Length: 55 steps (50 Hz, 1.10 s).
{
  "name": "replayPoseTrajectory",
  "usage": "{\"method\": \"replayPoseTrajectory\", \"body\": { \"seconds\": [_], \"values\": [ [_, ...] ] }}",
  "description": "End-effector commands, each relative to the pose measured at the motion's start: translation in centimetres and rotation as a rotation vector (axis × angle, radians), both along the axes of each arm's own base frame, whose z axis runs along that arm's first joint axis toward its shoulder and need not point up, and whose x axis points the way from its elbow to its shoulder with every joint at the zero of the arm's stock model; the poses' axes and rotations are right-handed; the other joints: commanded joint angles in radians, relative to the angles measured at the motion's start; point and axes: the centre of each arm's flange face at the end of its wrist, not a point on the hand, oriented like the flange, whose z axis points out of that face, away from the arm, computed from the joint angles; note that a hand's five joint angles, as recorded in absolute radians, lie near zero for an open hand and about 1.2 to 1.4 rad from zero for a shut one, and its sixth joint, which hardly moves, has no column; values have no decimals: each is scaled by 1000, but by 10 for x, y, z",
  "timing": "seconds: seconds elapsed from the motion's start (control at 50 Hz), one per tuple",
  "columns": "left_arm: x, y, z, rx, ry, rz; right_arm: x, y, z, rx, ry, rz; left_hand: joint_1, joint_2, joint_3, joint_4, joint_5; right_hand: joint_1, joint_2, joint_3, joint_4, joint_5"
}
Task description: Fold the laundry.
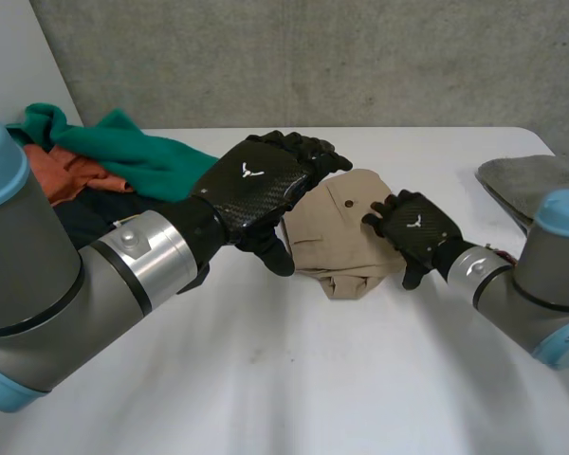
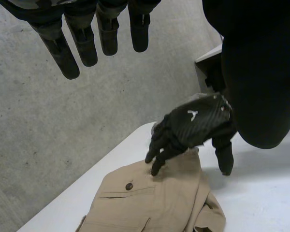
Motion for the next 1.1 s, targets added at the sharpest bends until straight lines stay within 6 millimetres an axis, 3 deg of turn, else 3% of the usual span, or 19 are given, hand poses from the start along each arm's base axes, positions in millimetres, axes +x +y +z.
{"method": "replayPoseTrajectory", "body": {
  "seconds": [0.02, 0.44, 0.52, 0.58, 0.62, 0.72, 0.88, 0.9, 0.96, 1.04, 1.1],
  "values": [
    [0, 0, -1, 1, -1, 1, 5, -17, -22, -38, 9, 9, -12, -7, -11, -5, -14, 188, 132, 130, 145, 123],
    [0, 0, -1, 4, -2, 3, 35, -31, -28, -49, -69, 56, -12, -7, -11, -5, -14, 449, 393, 391, 406, 384],
    [1, 1, -3, 9, -6, 3, 38, -37, -28, -61, -79, 58, -12, -7, -11, -5, -14, 683, 628, 625, 641, 618],
    [1, 1, -4, 11, -7, 1, 45, -43, -26, -76, -96, 61, -12, -7, -11, -5, -14, 1174, 1118, 1116, 1131, 1109],
    [1, 1, -4, 13, -8, 1, 47, -47, -21, -90, -111, 60, -12, -7, -11, -5, -14, 1176, 1120, 1118, 1134, 1111],
    [1, 1, -3, 9, -6, 3, 51, -67, 5, -172, -190, 53, -12, -7, -11, -5, -14, 1176, 1120, 1118, 1134, 1111],
    [4, -3, 1, -2, 1, 16, 53, -97, 69, -339, -323, 60, -12, -7, -11, -5, -14, 1176, 1120, 1118, 1134, 1111],
    [4, -3, 1, -2, 1, 16, 49, -106, 85, -400, -343, 48, -12, -7, -11, -5, -14, 1176, 1120, 1118, 1134, 1111],
    [5, -4, 2, -4, 2, 21, 37, -120, 105, -470, -362, 22, -12, -7, -11, -5, -14, 1176, 1120, 1118, 1134, 1111],
    [6, -4, 3, -8, 5, 24, -1, -149, 141, -562, -403, -52, -12, -7, -11, -5, -14, 1176, 1120, 1118, 1134, 1111],
    [6, -4, 4, -8, 6, 24, -21, -161, 154, -587, -427, -76, -12, -7, -11, -5, -14, 1176, 1120, 1118, 1134, 1111]
  ]
}}
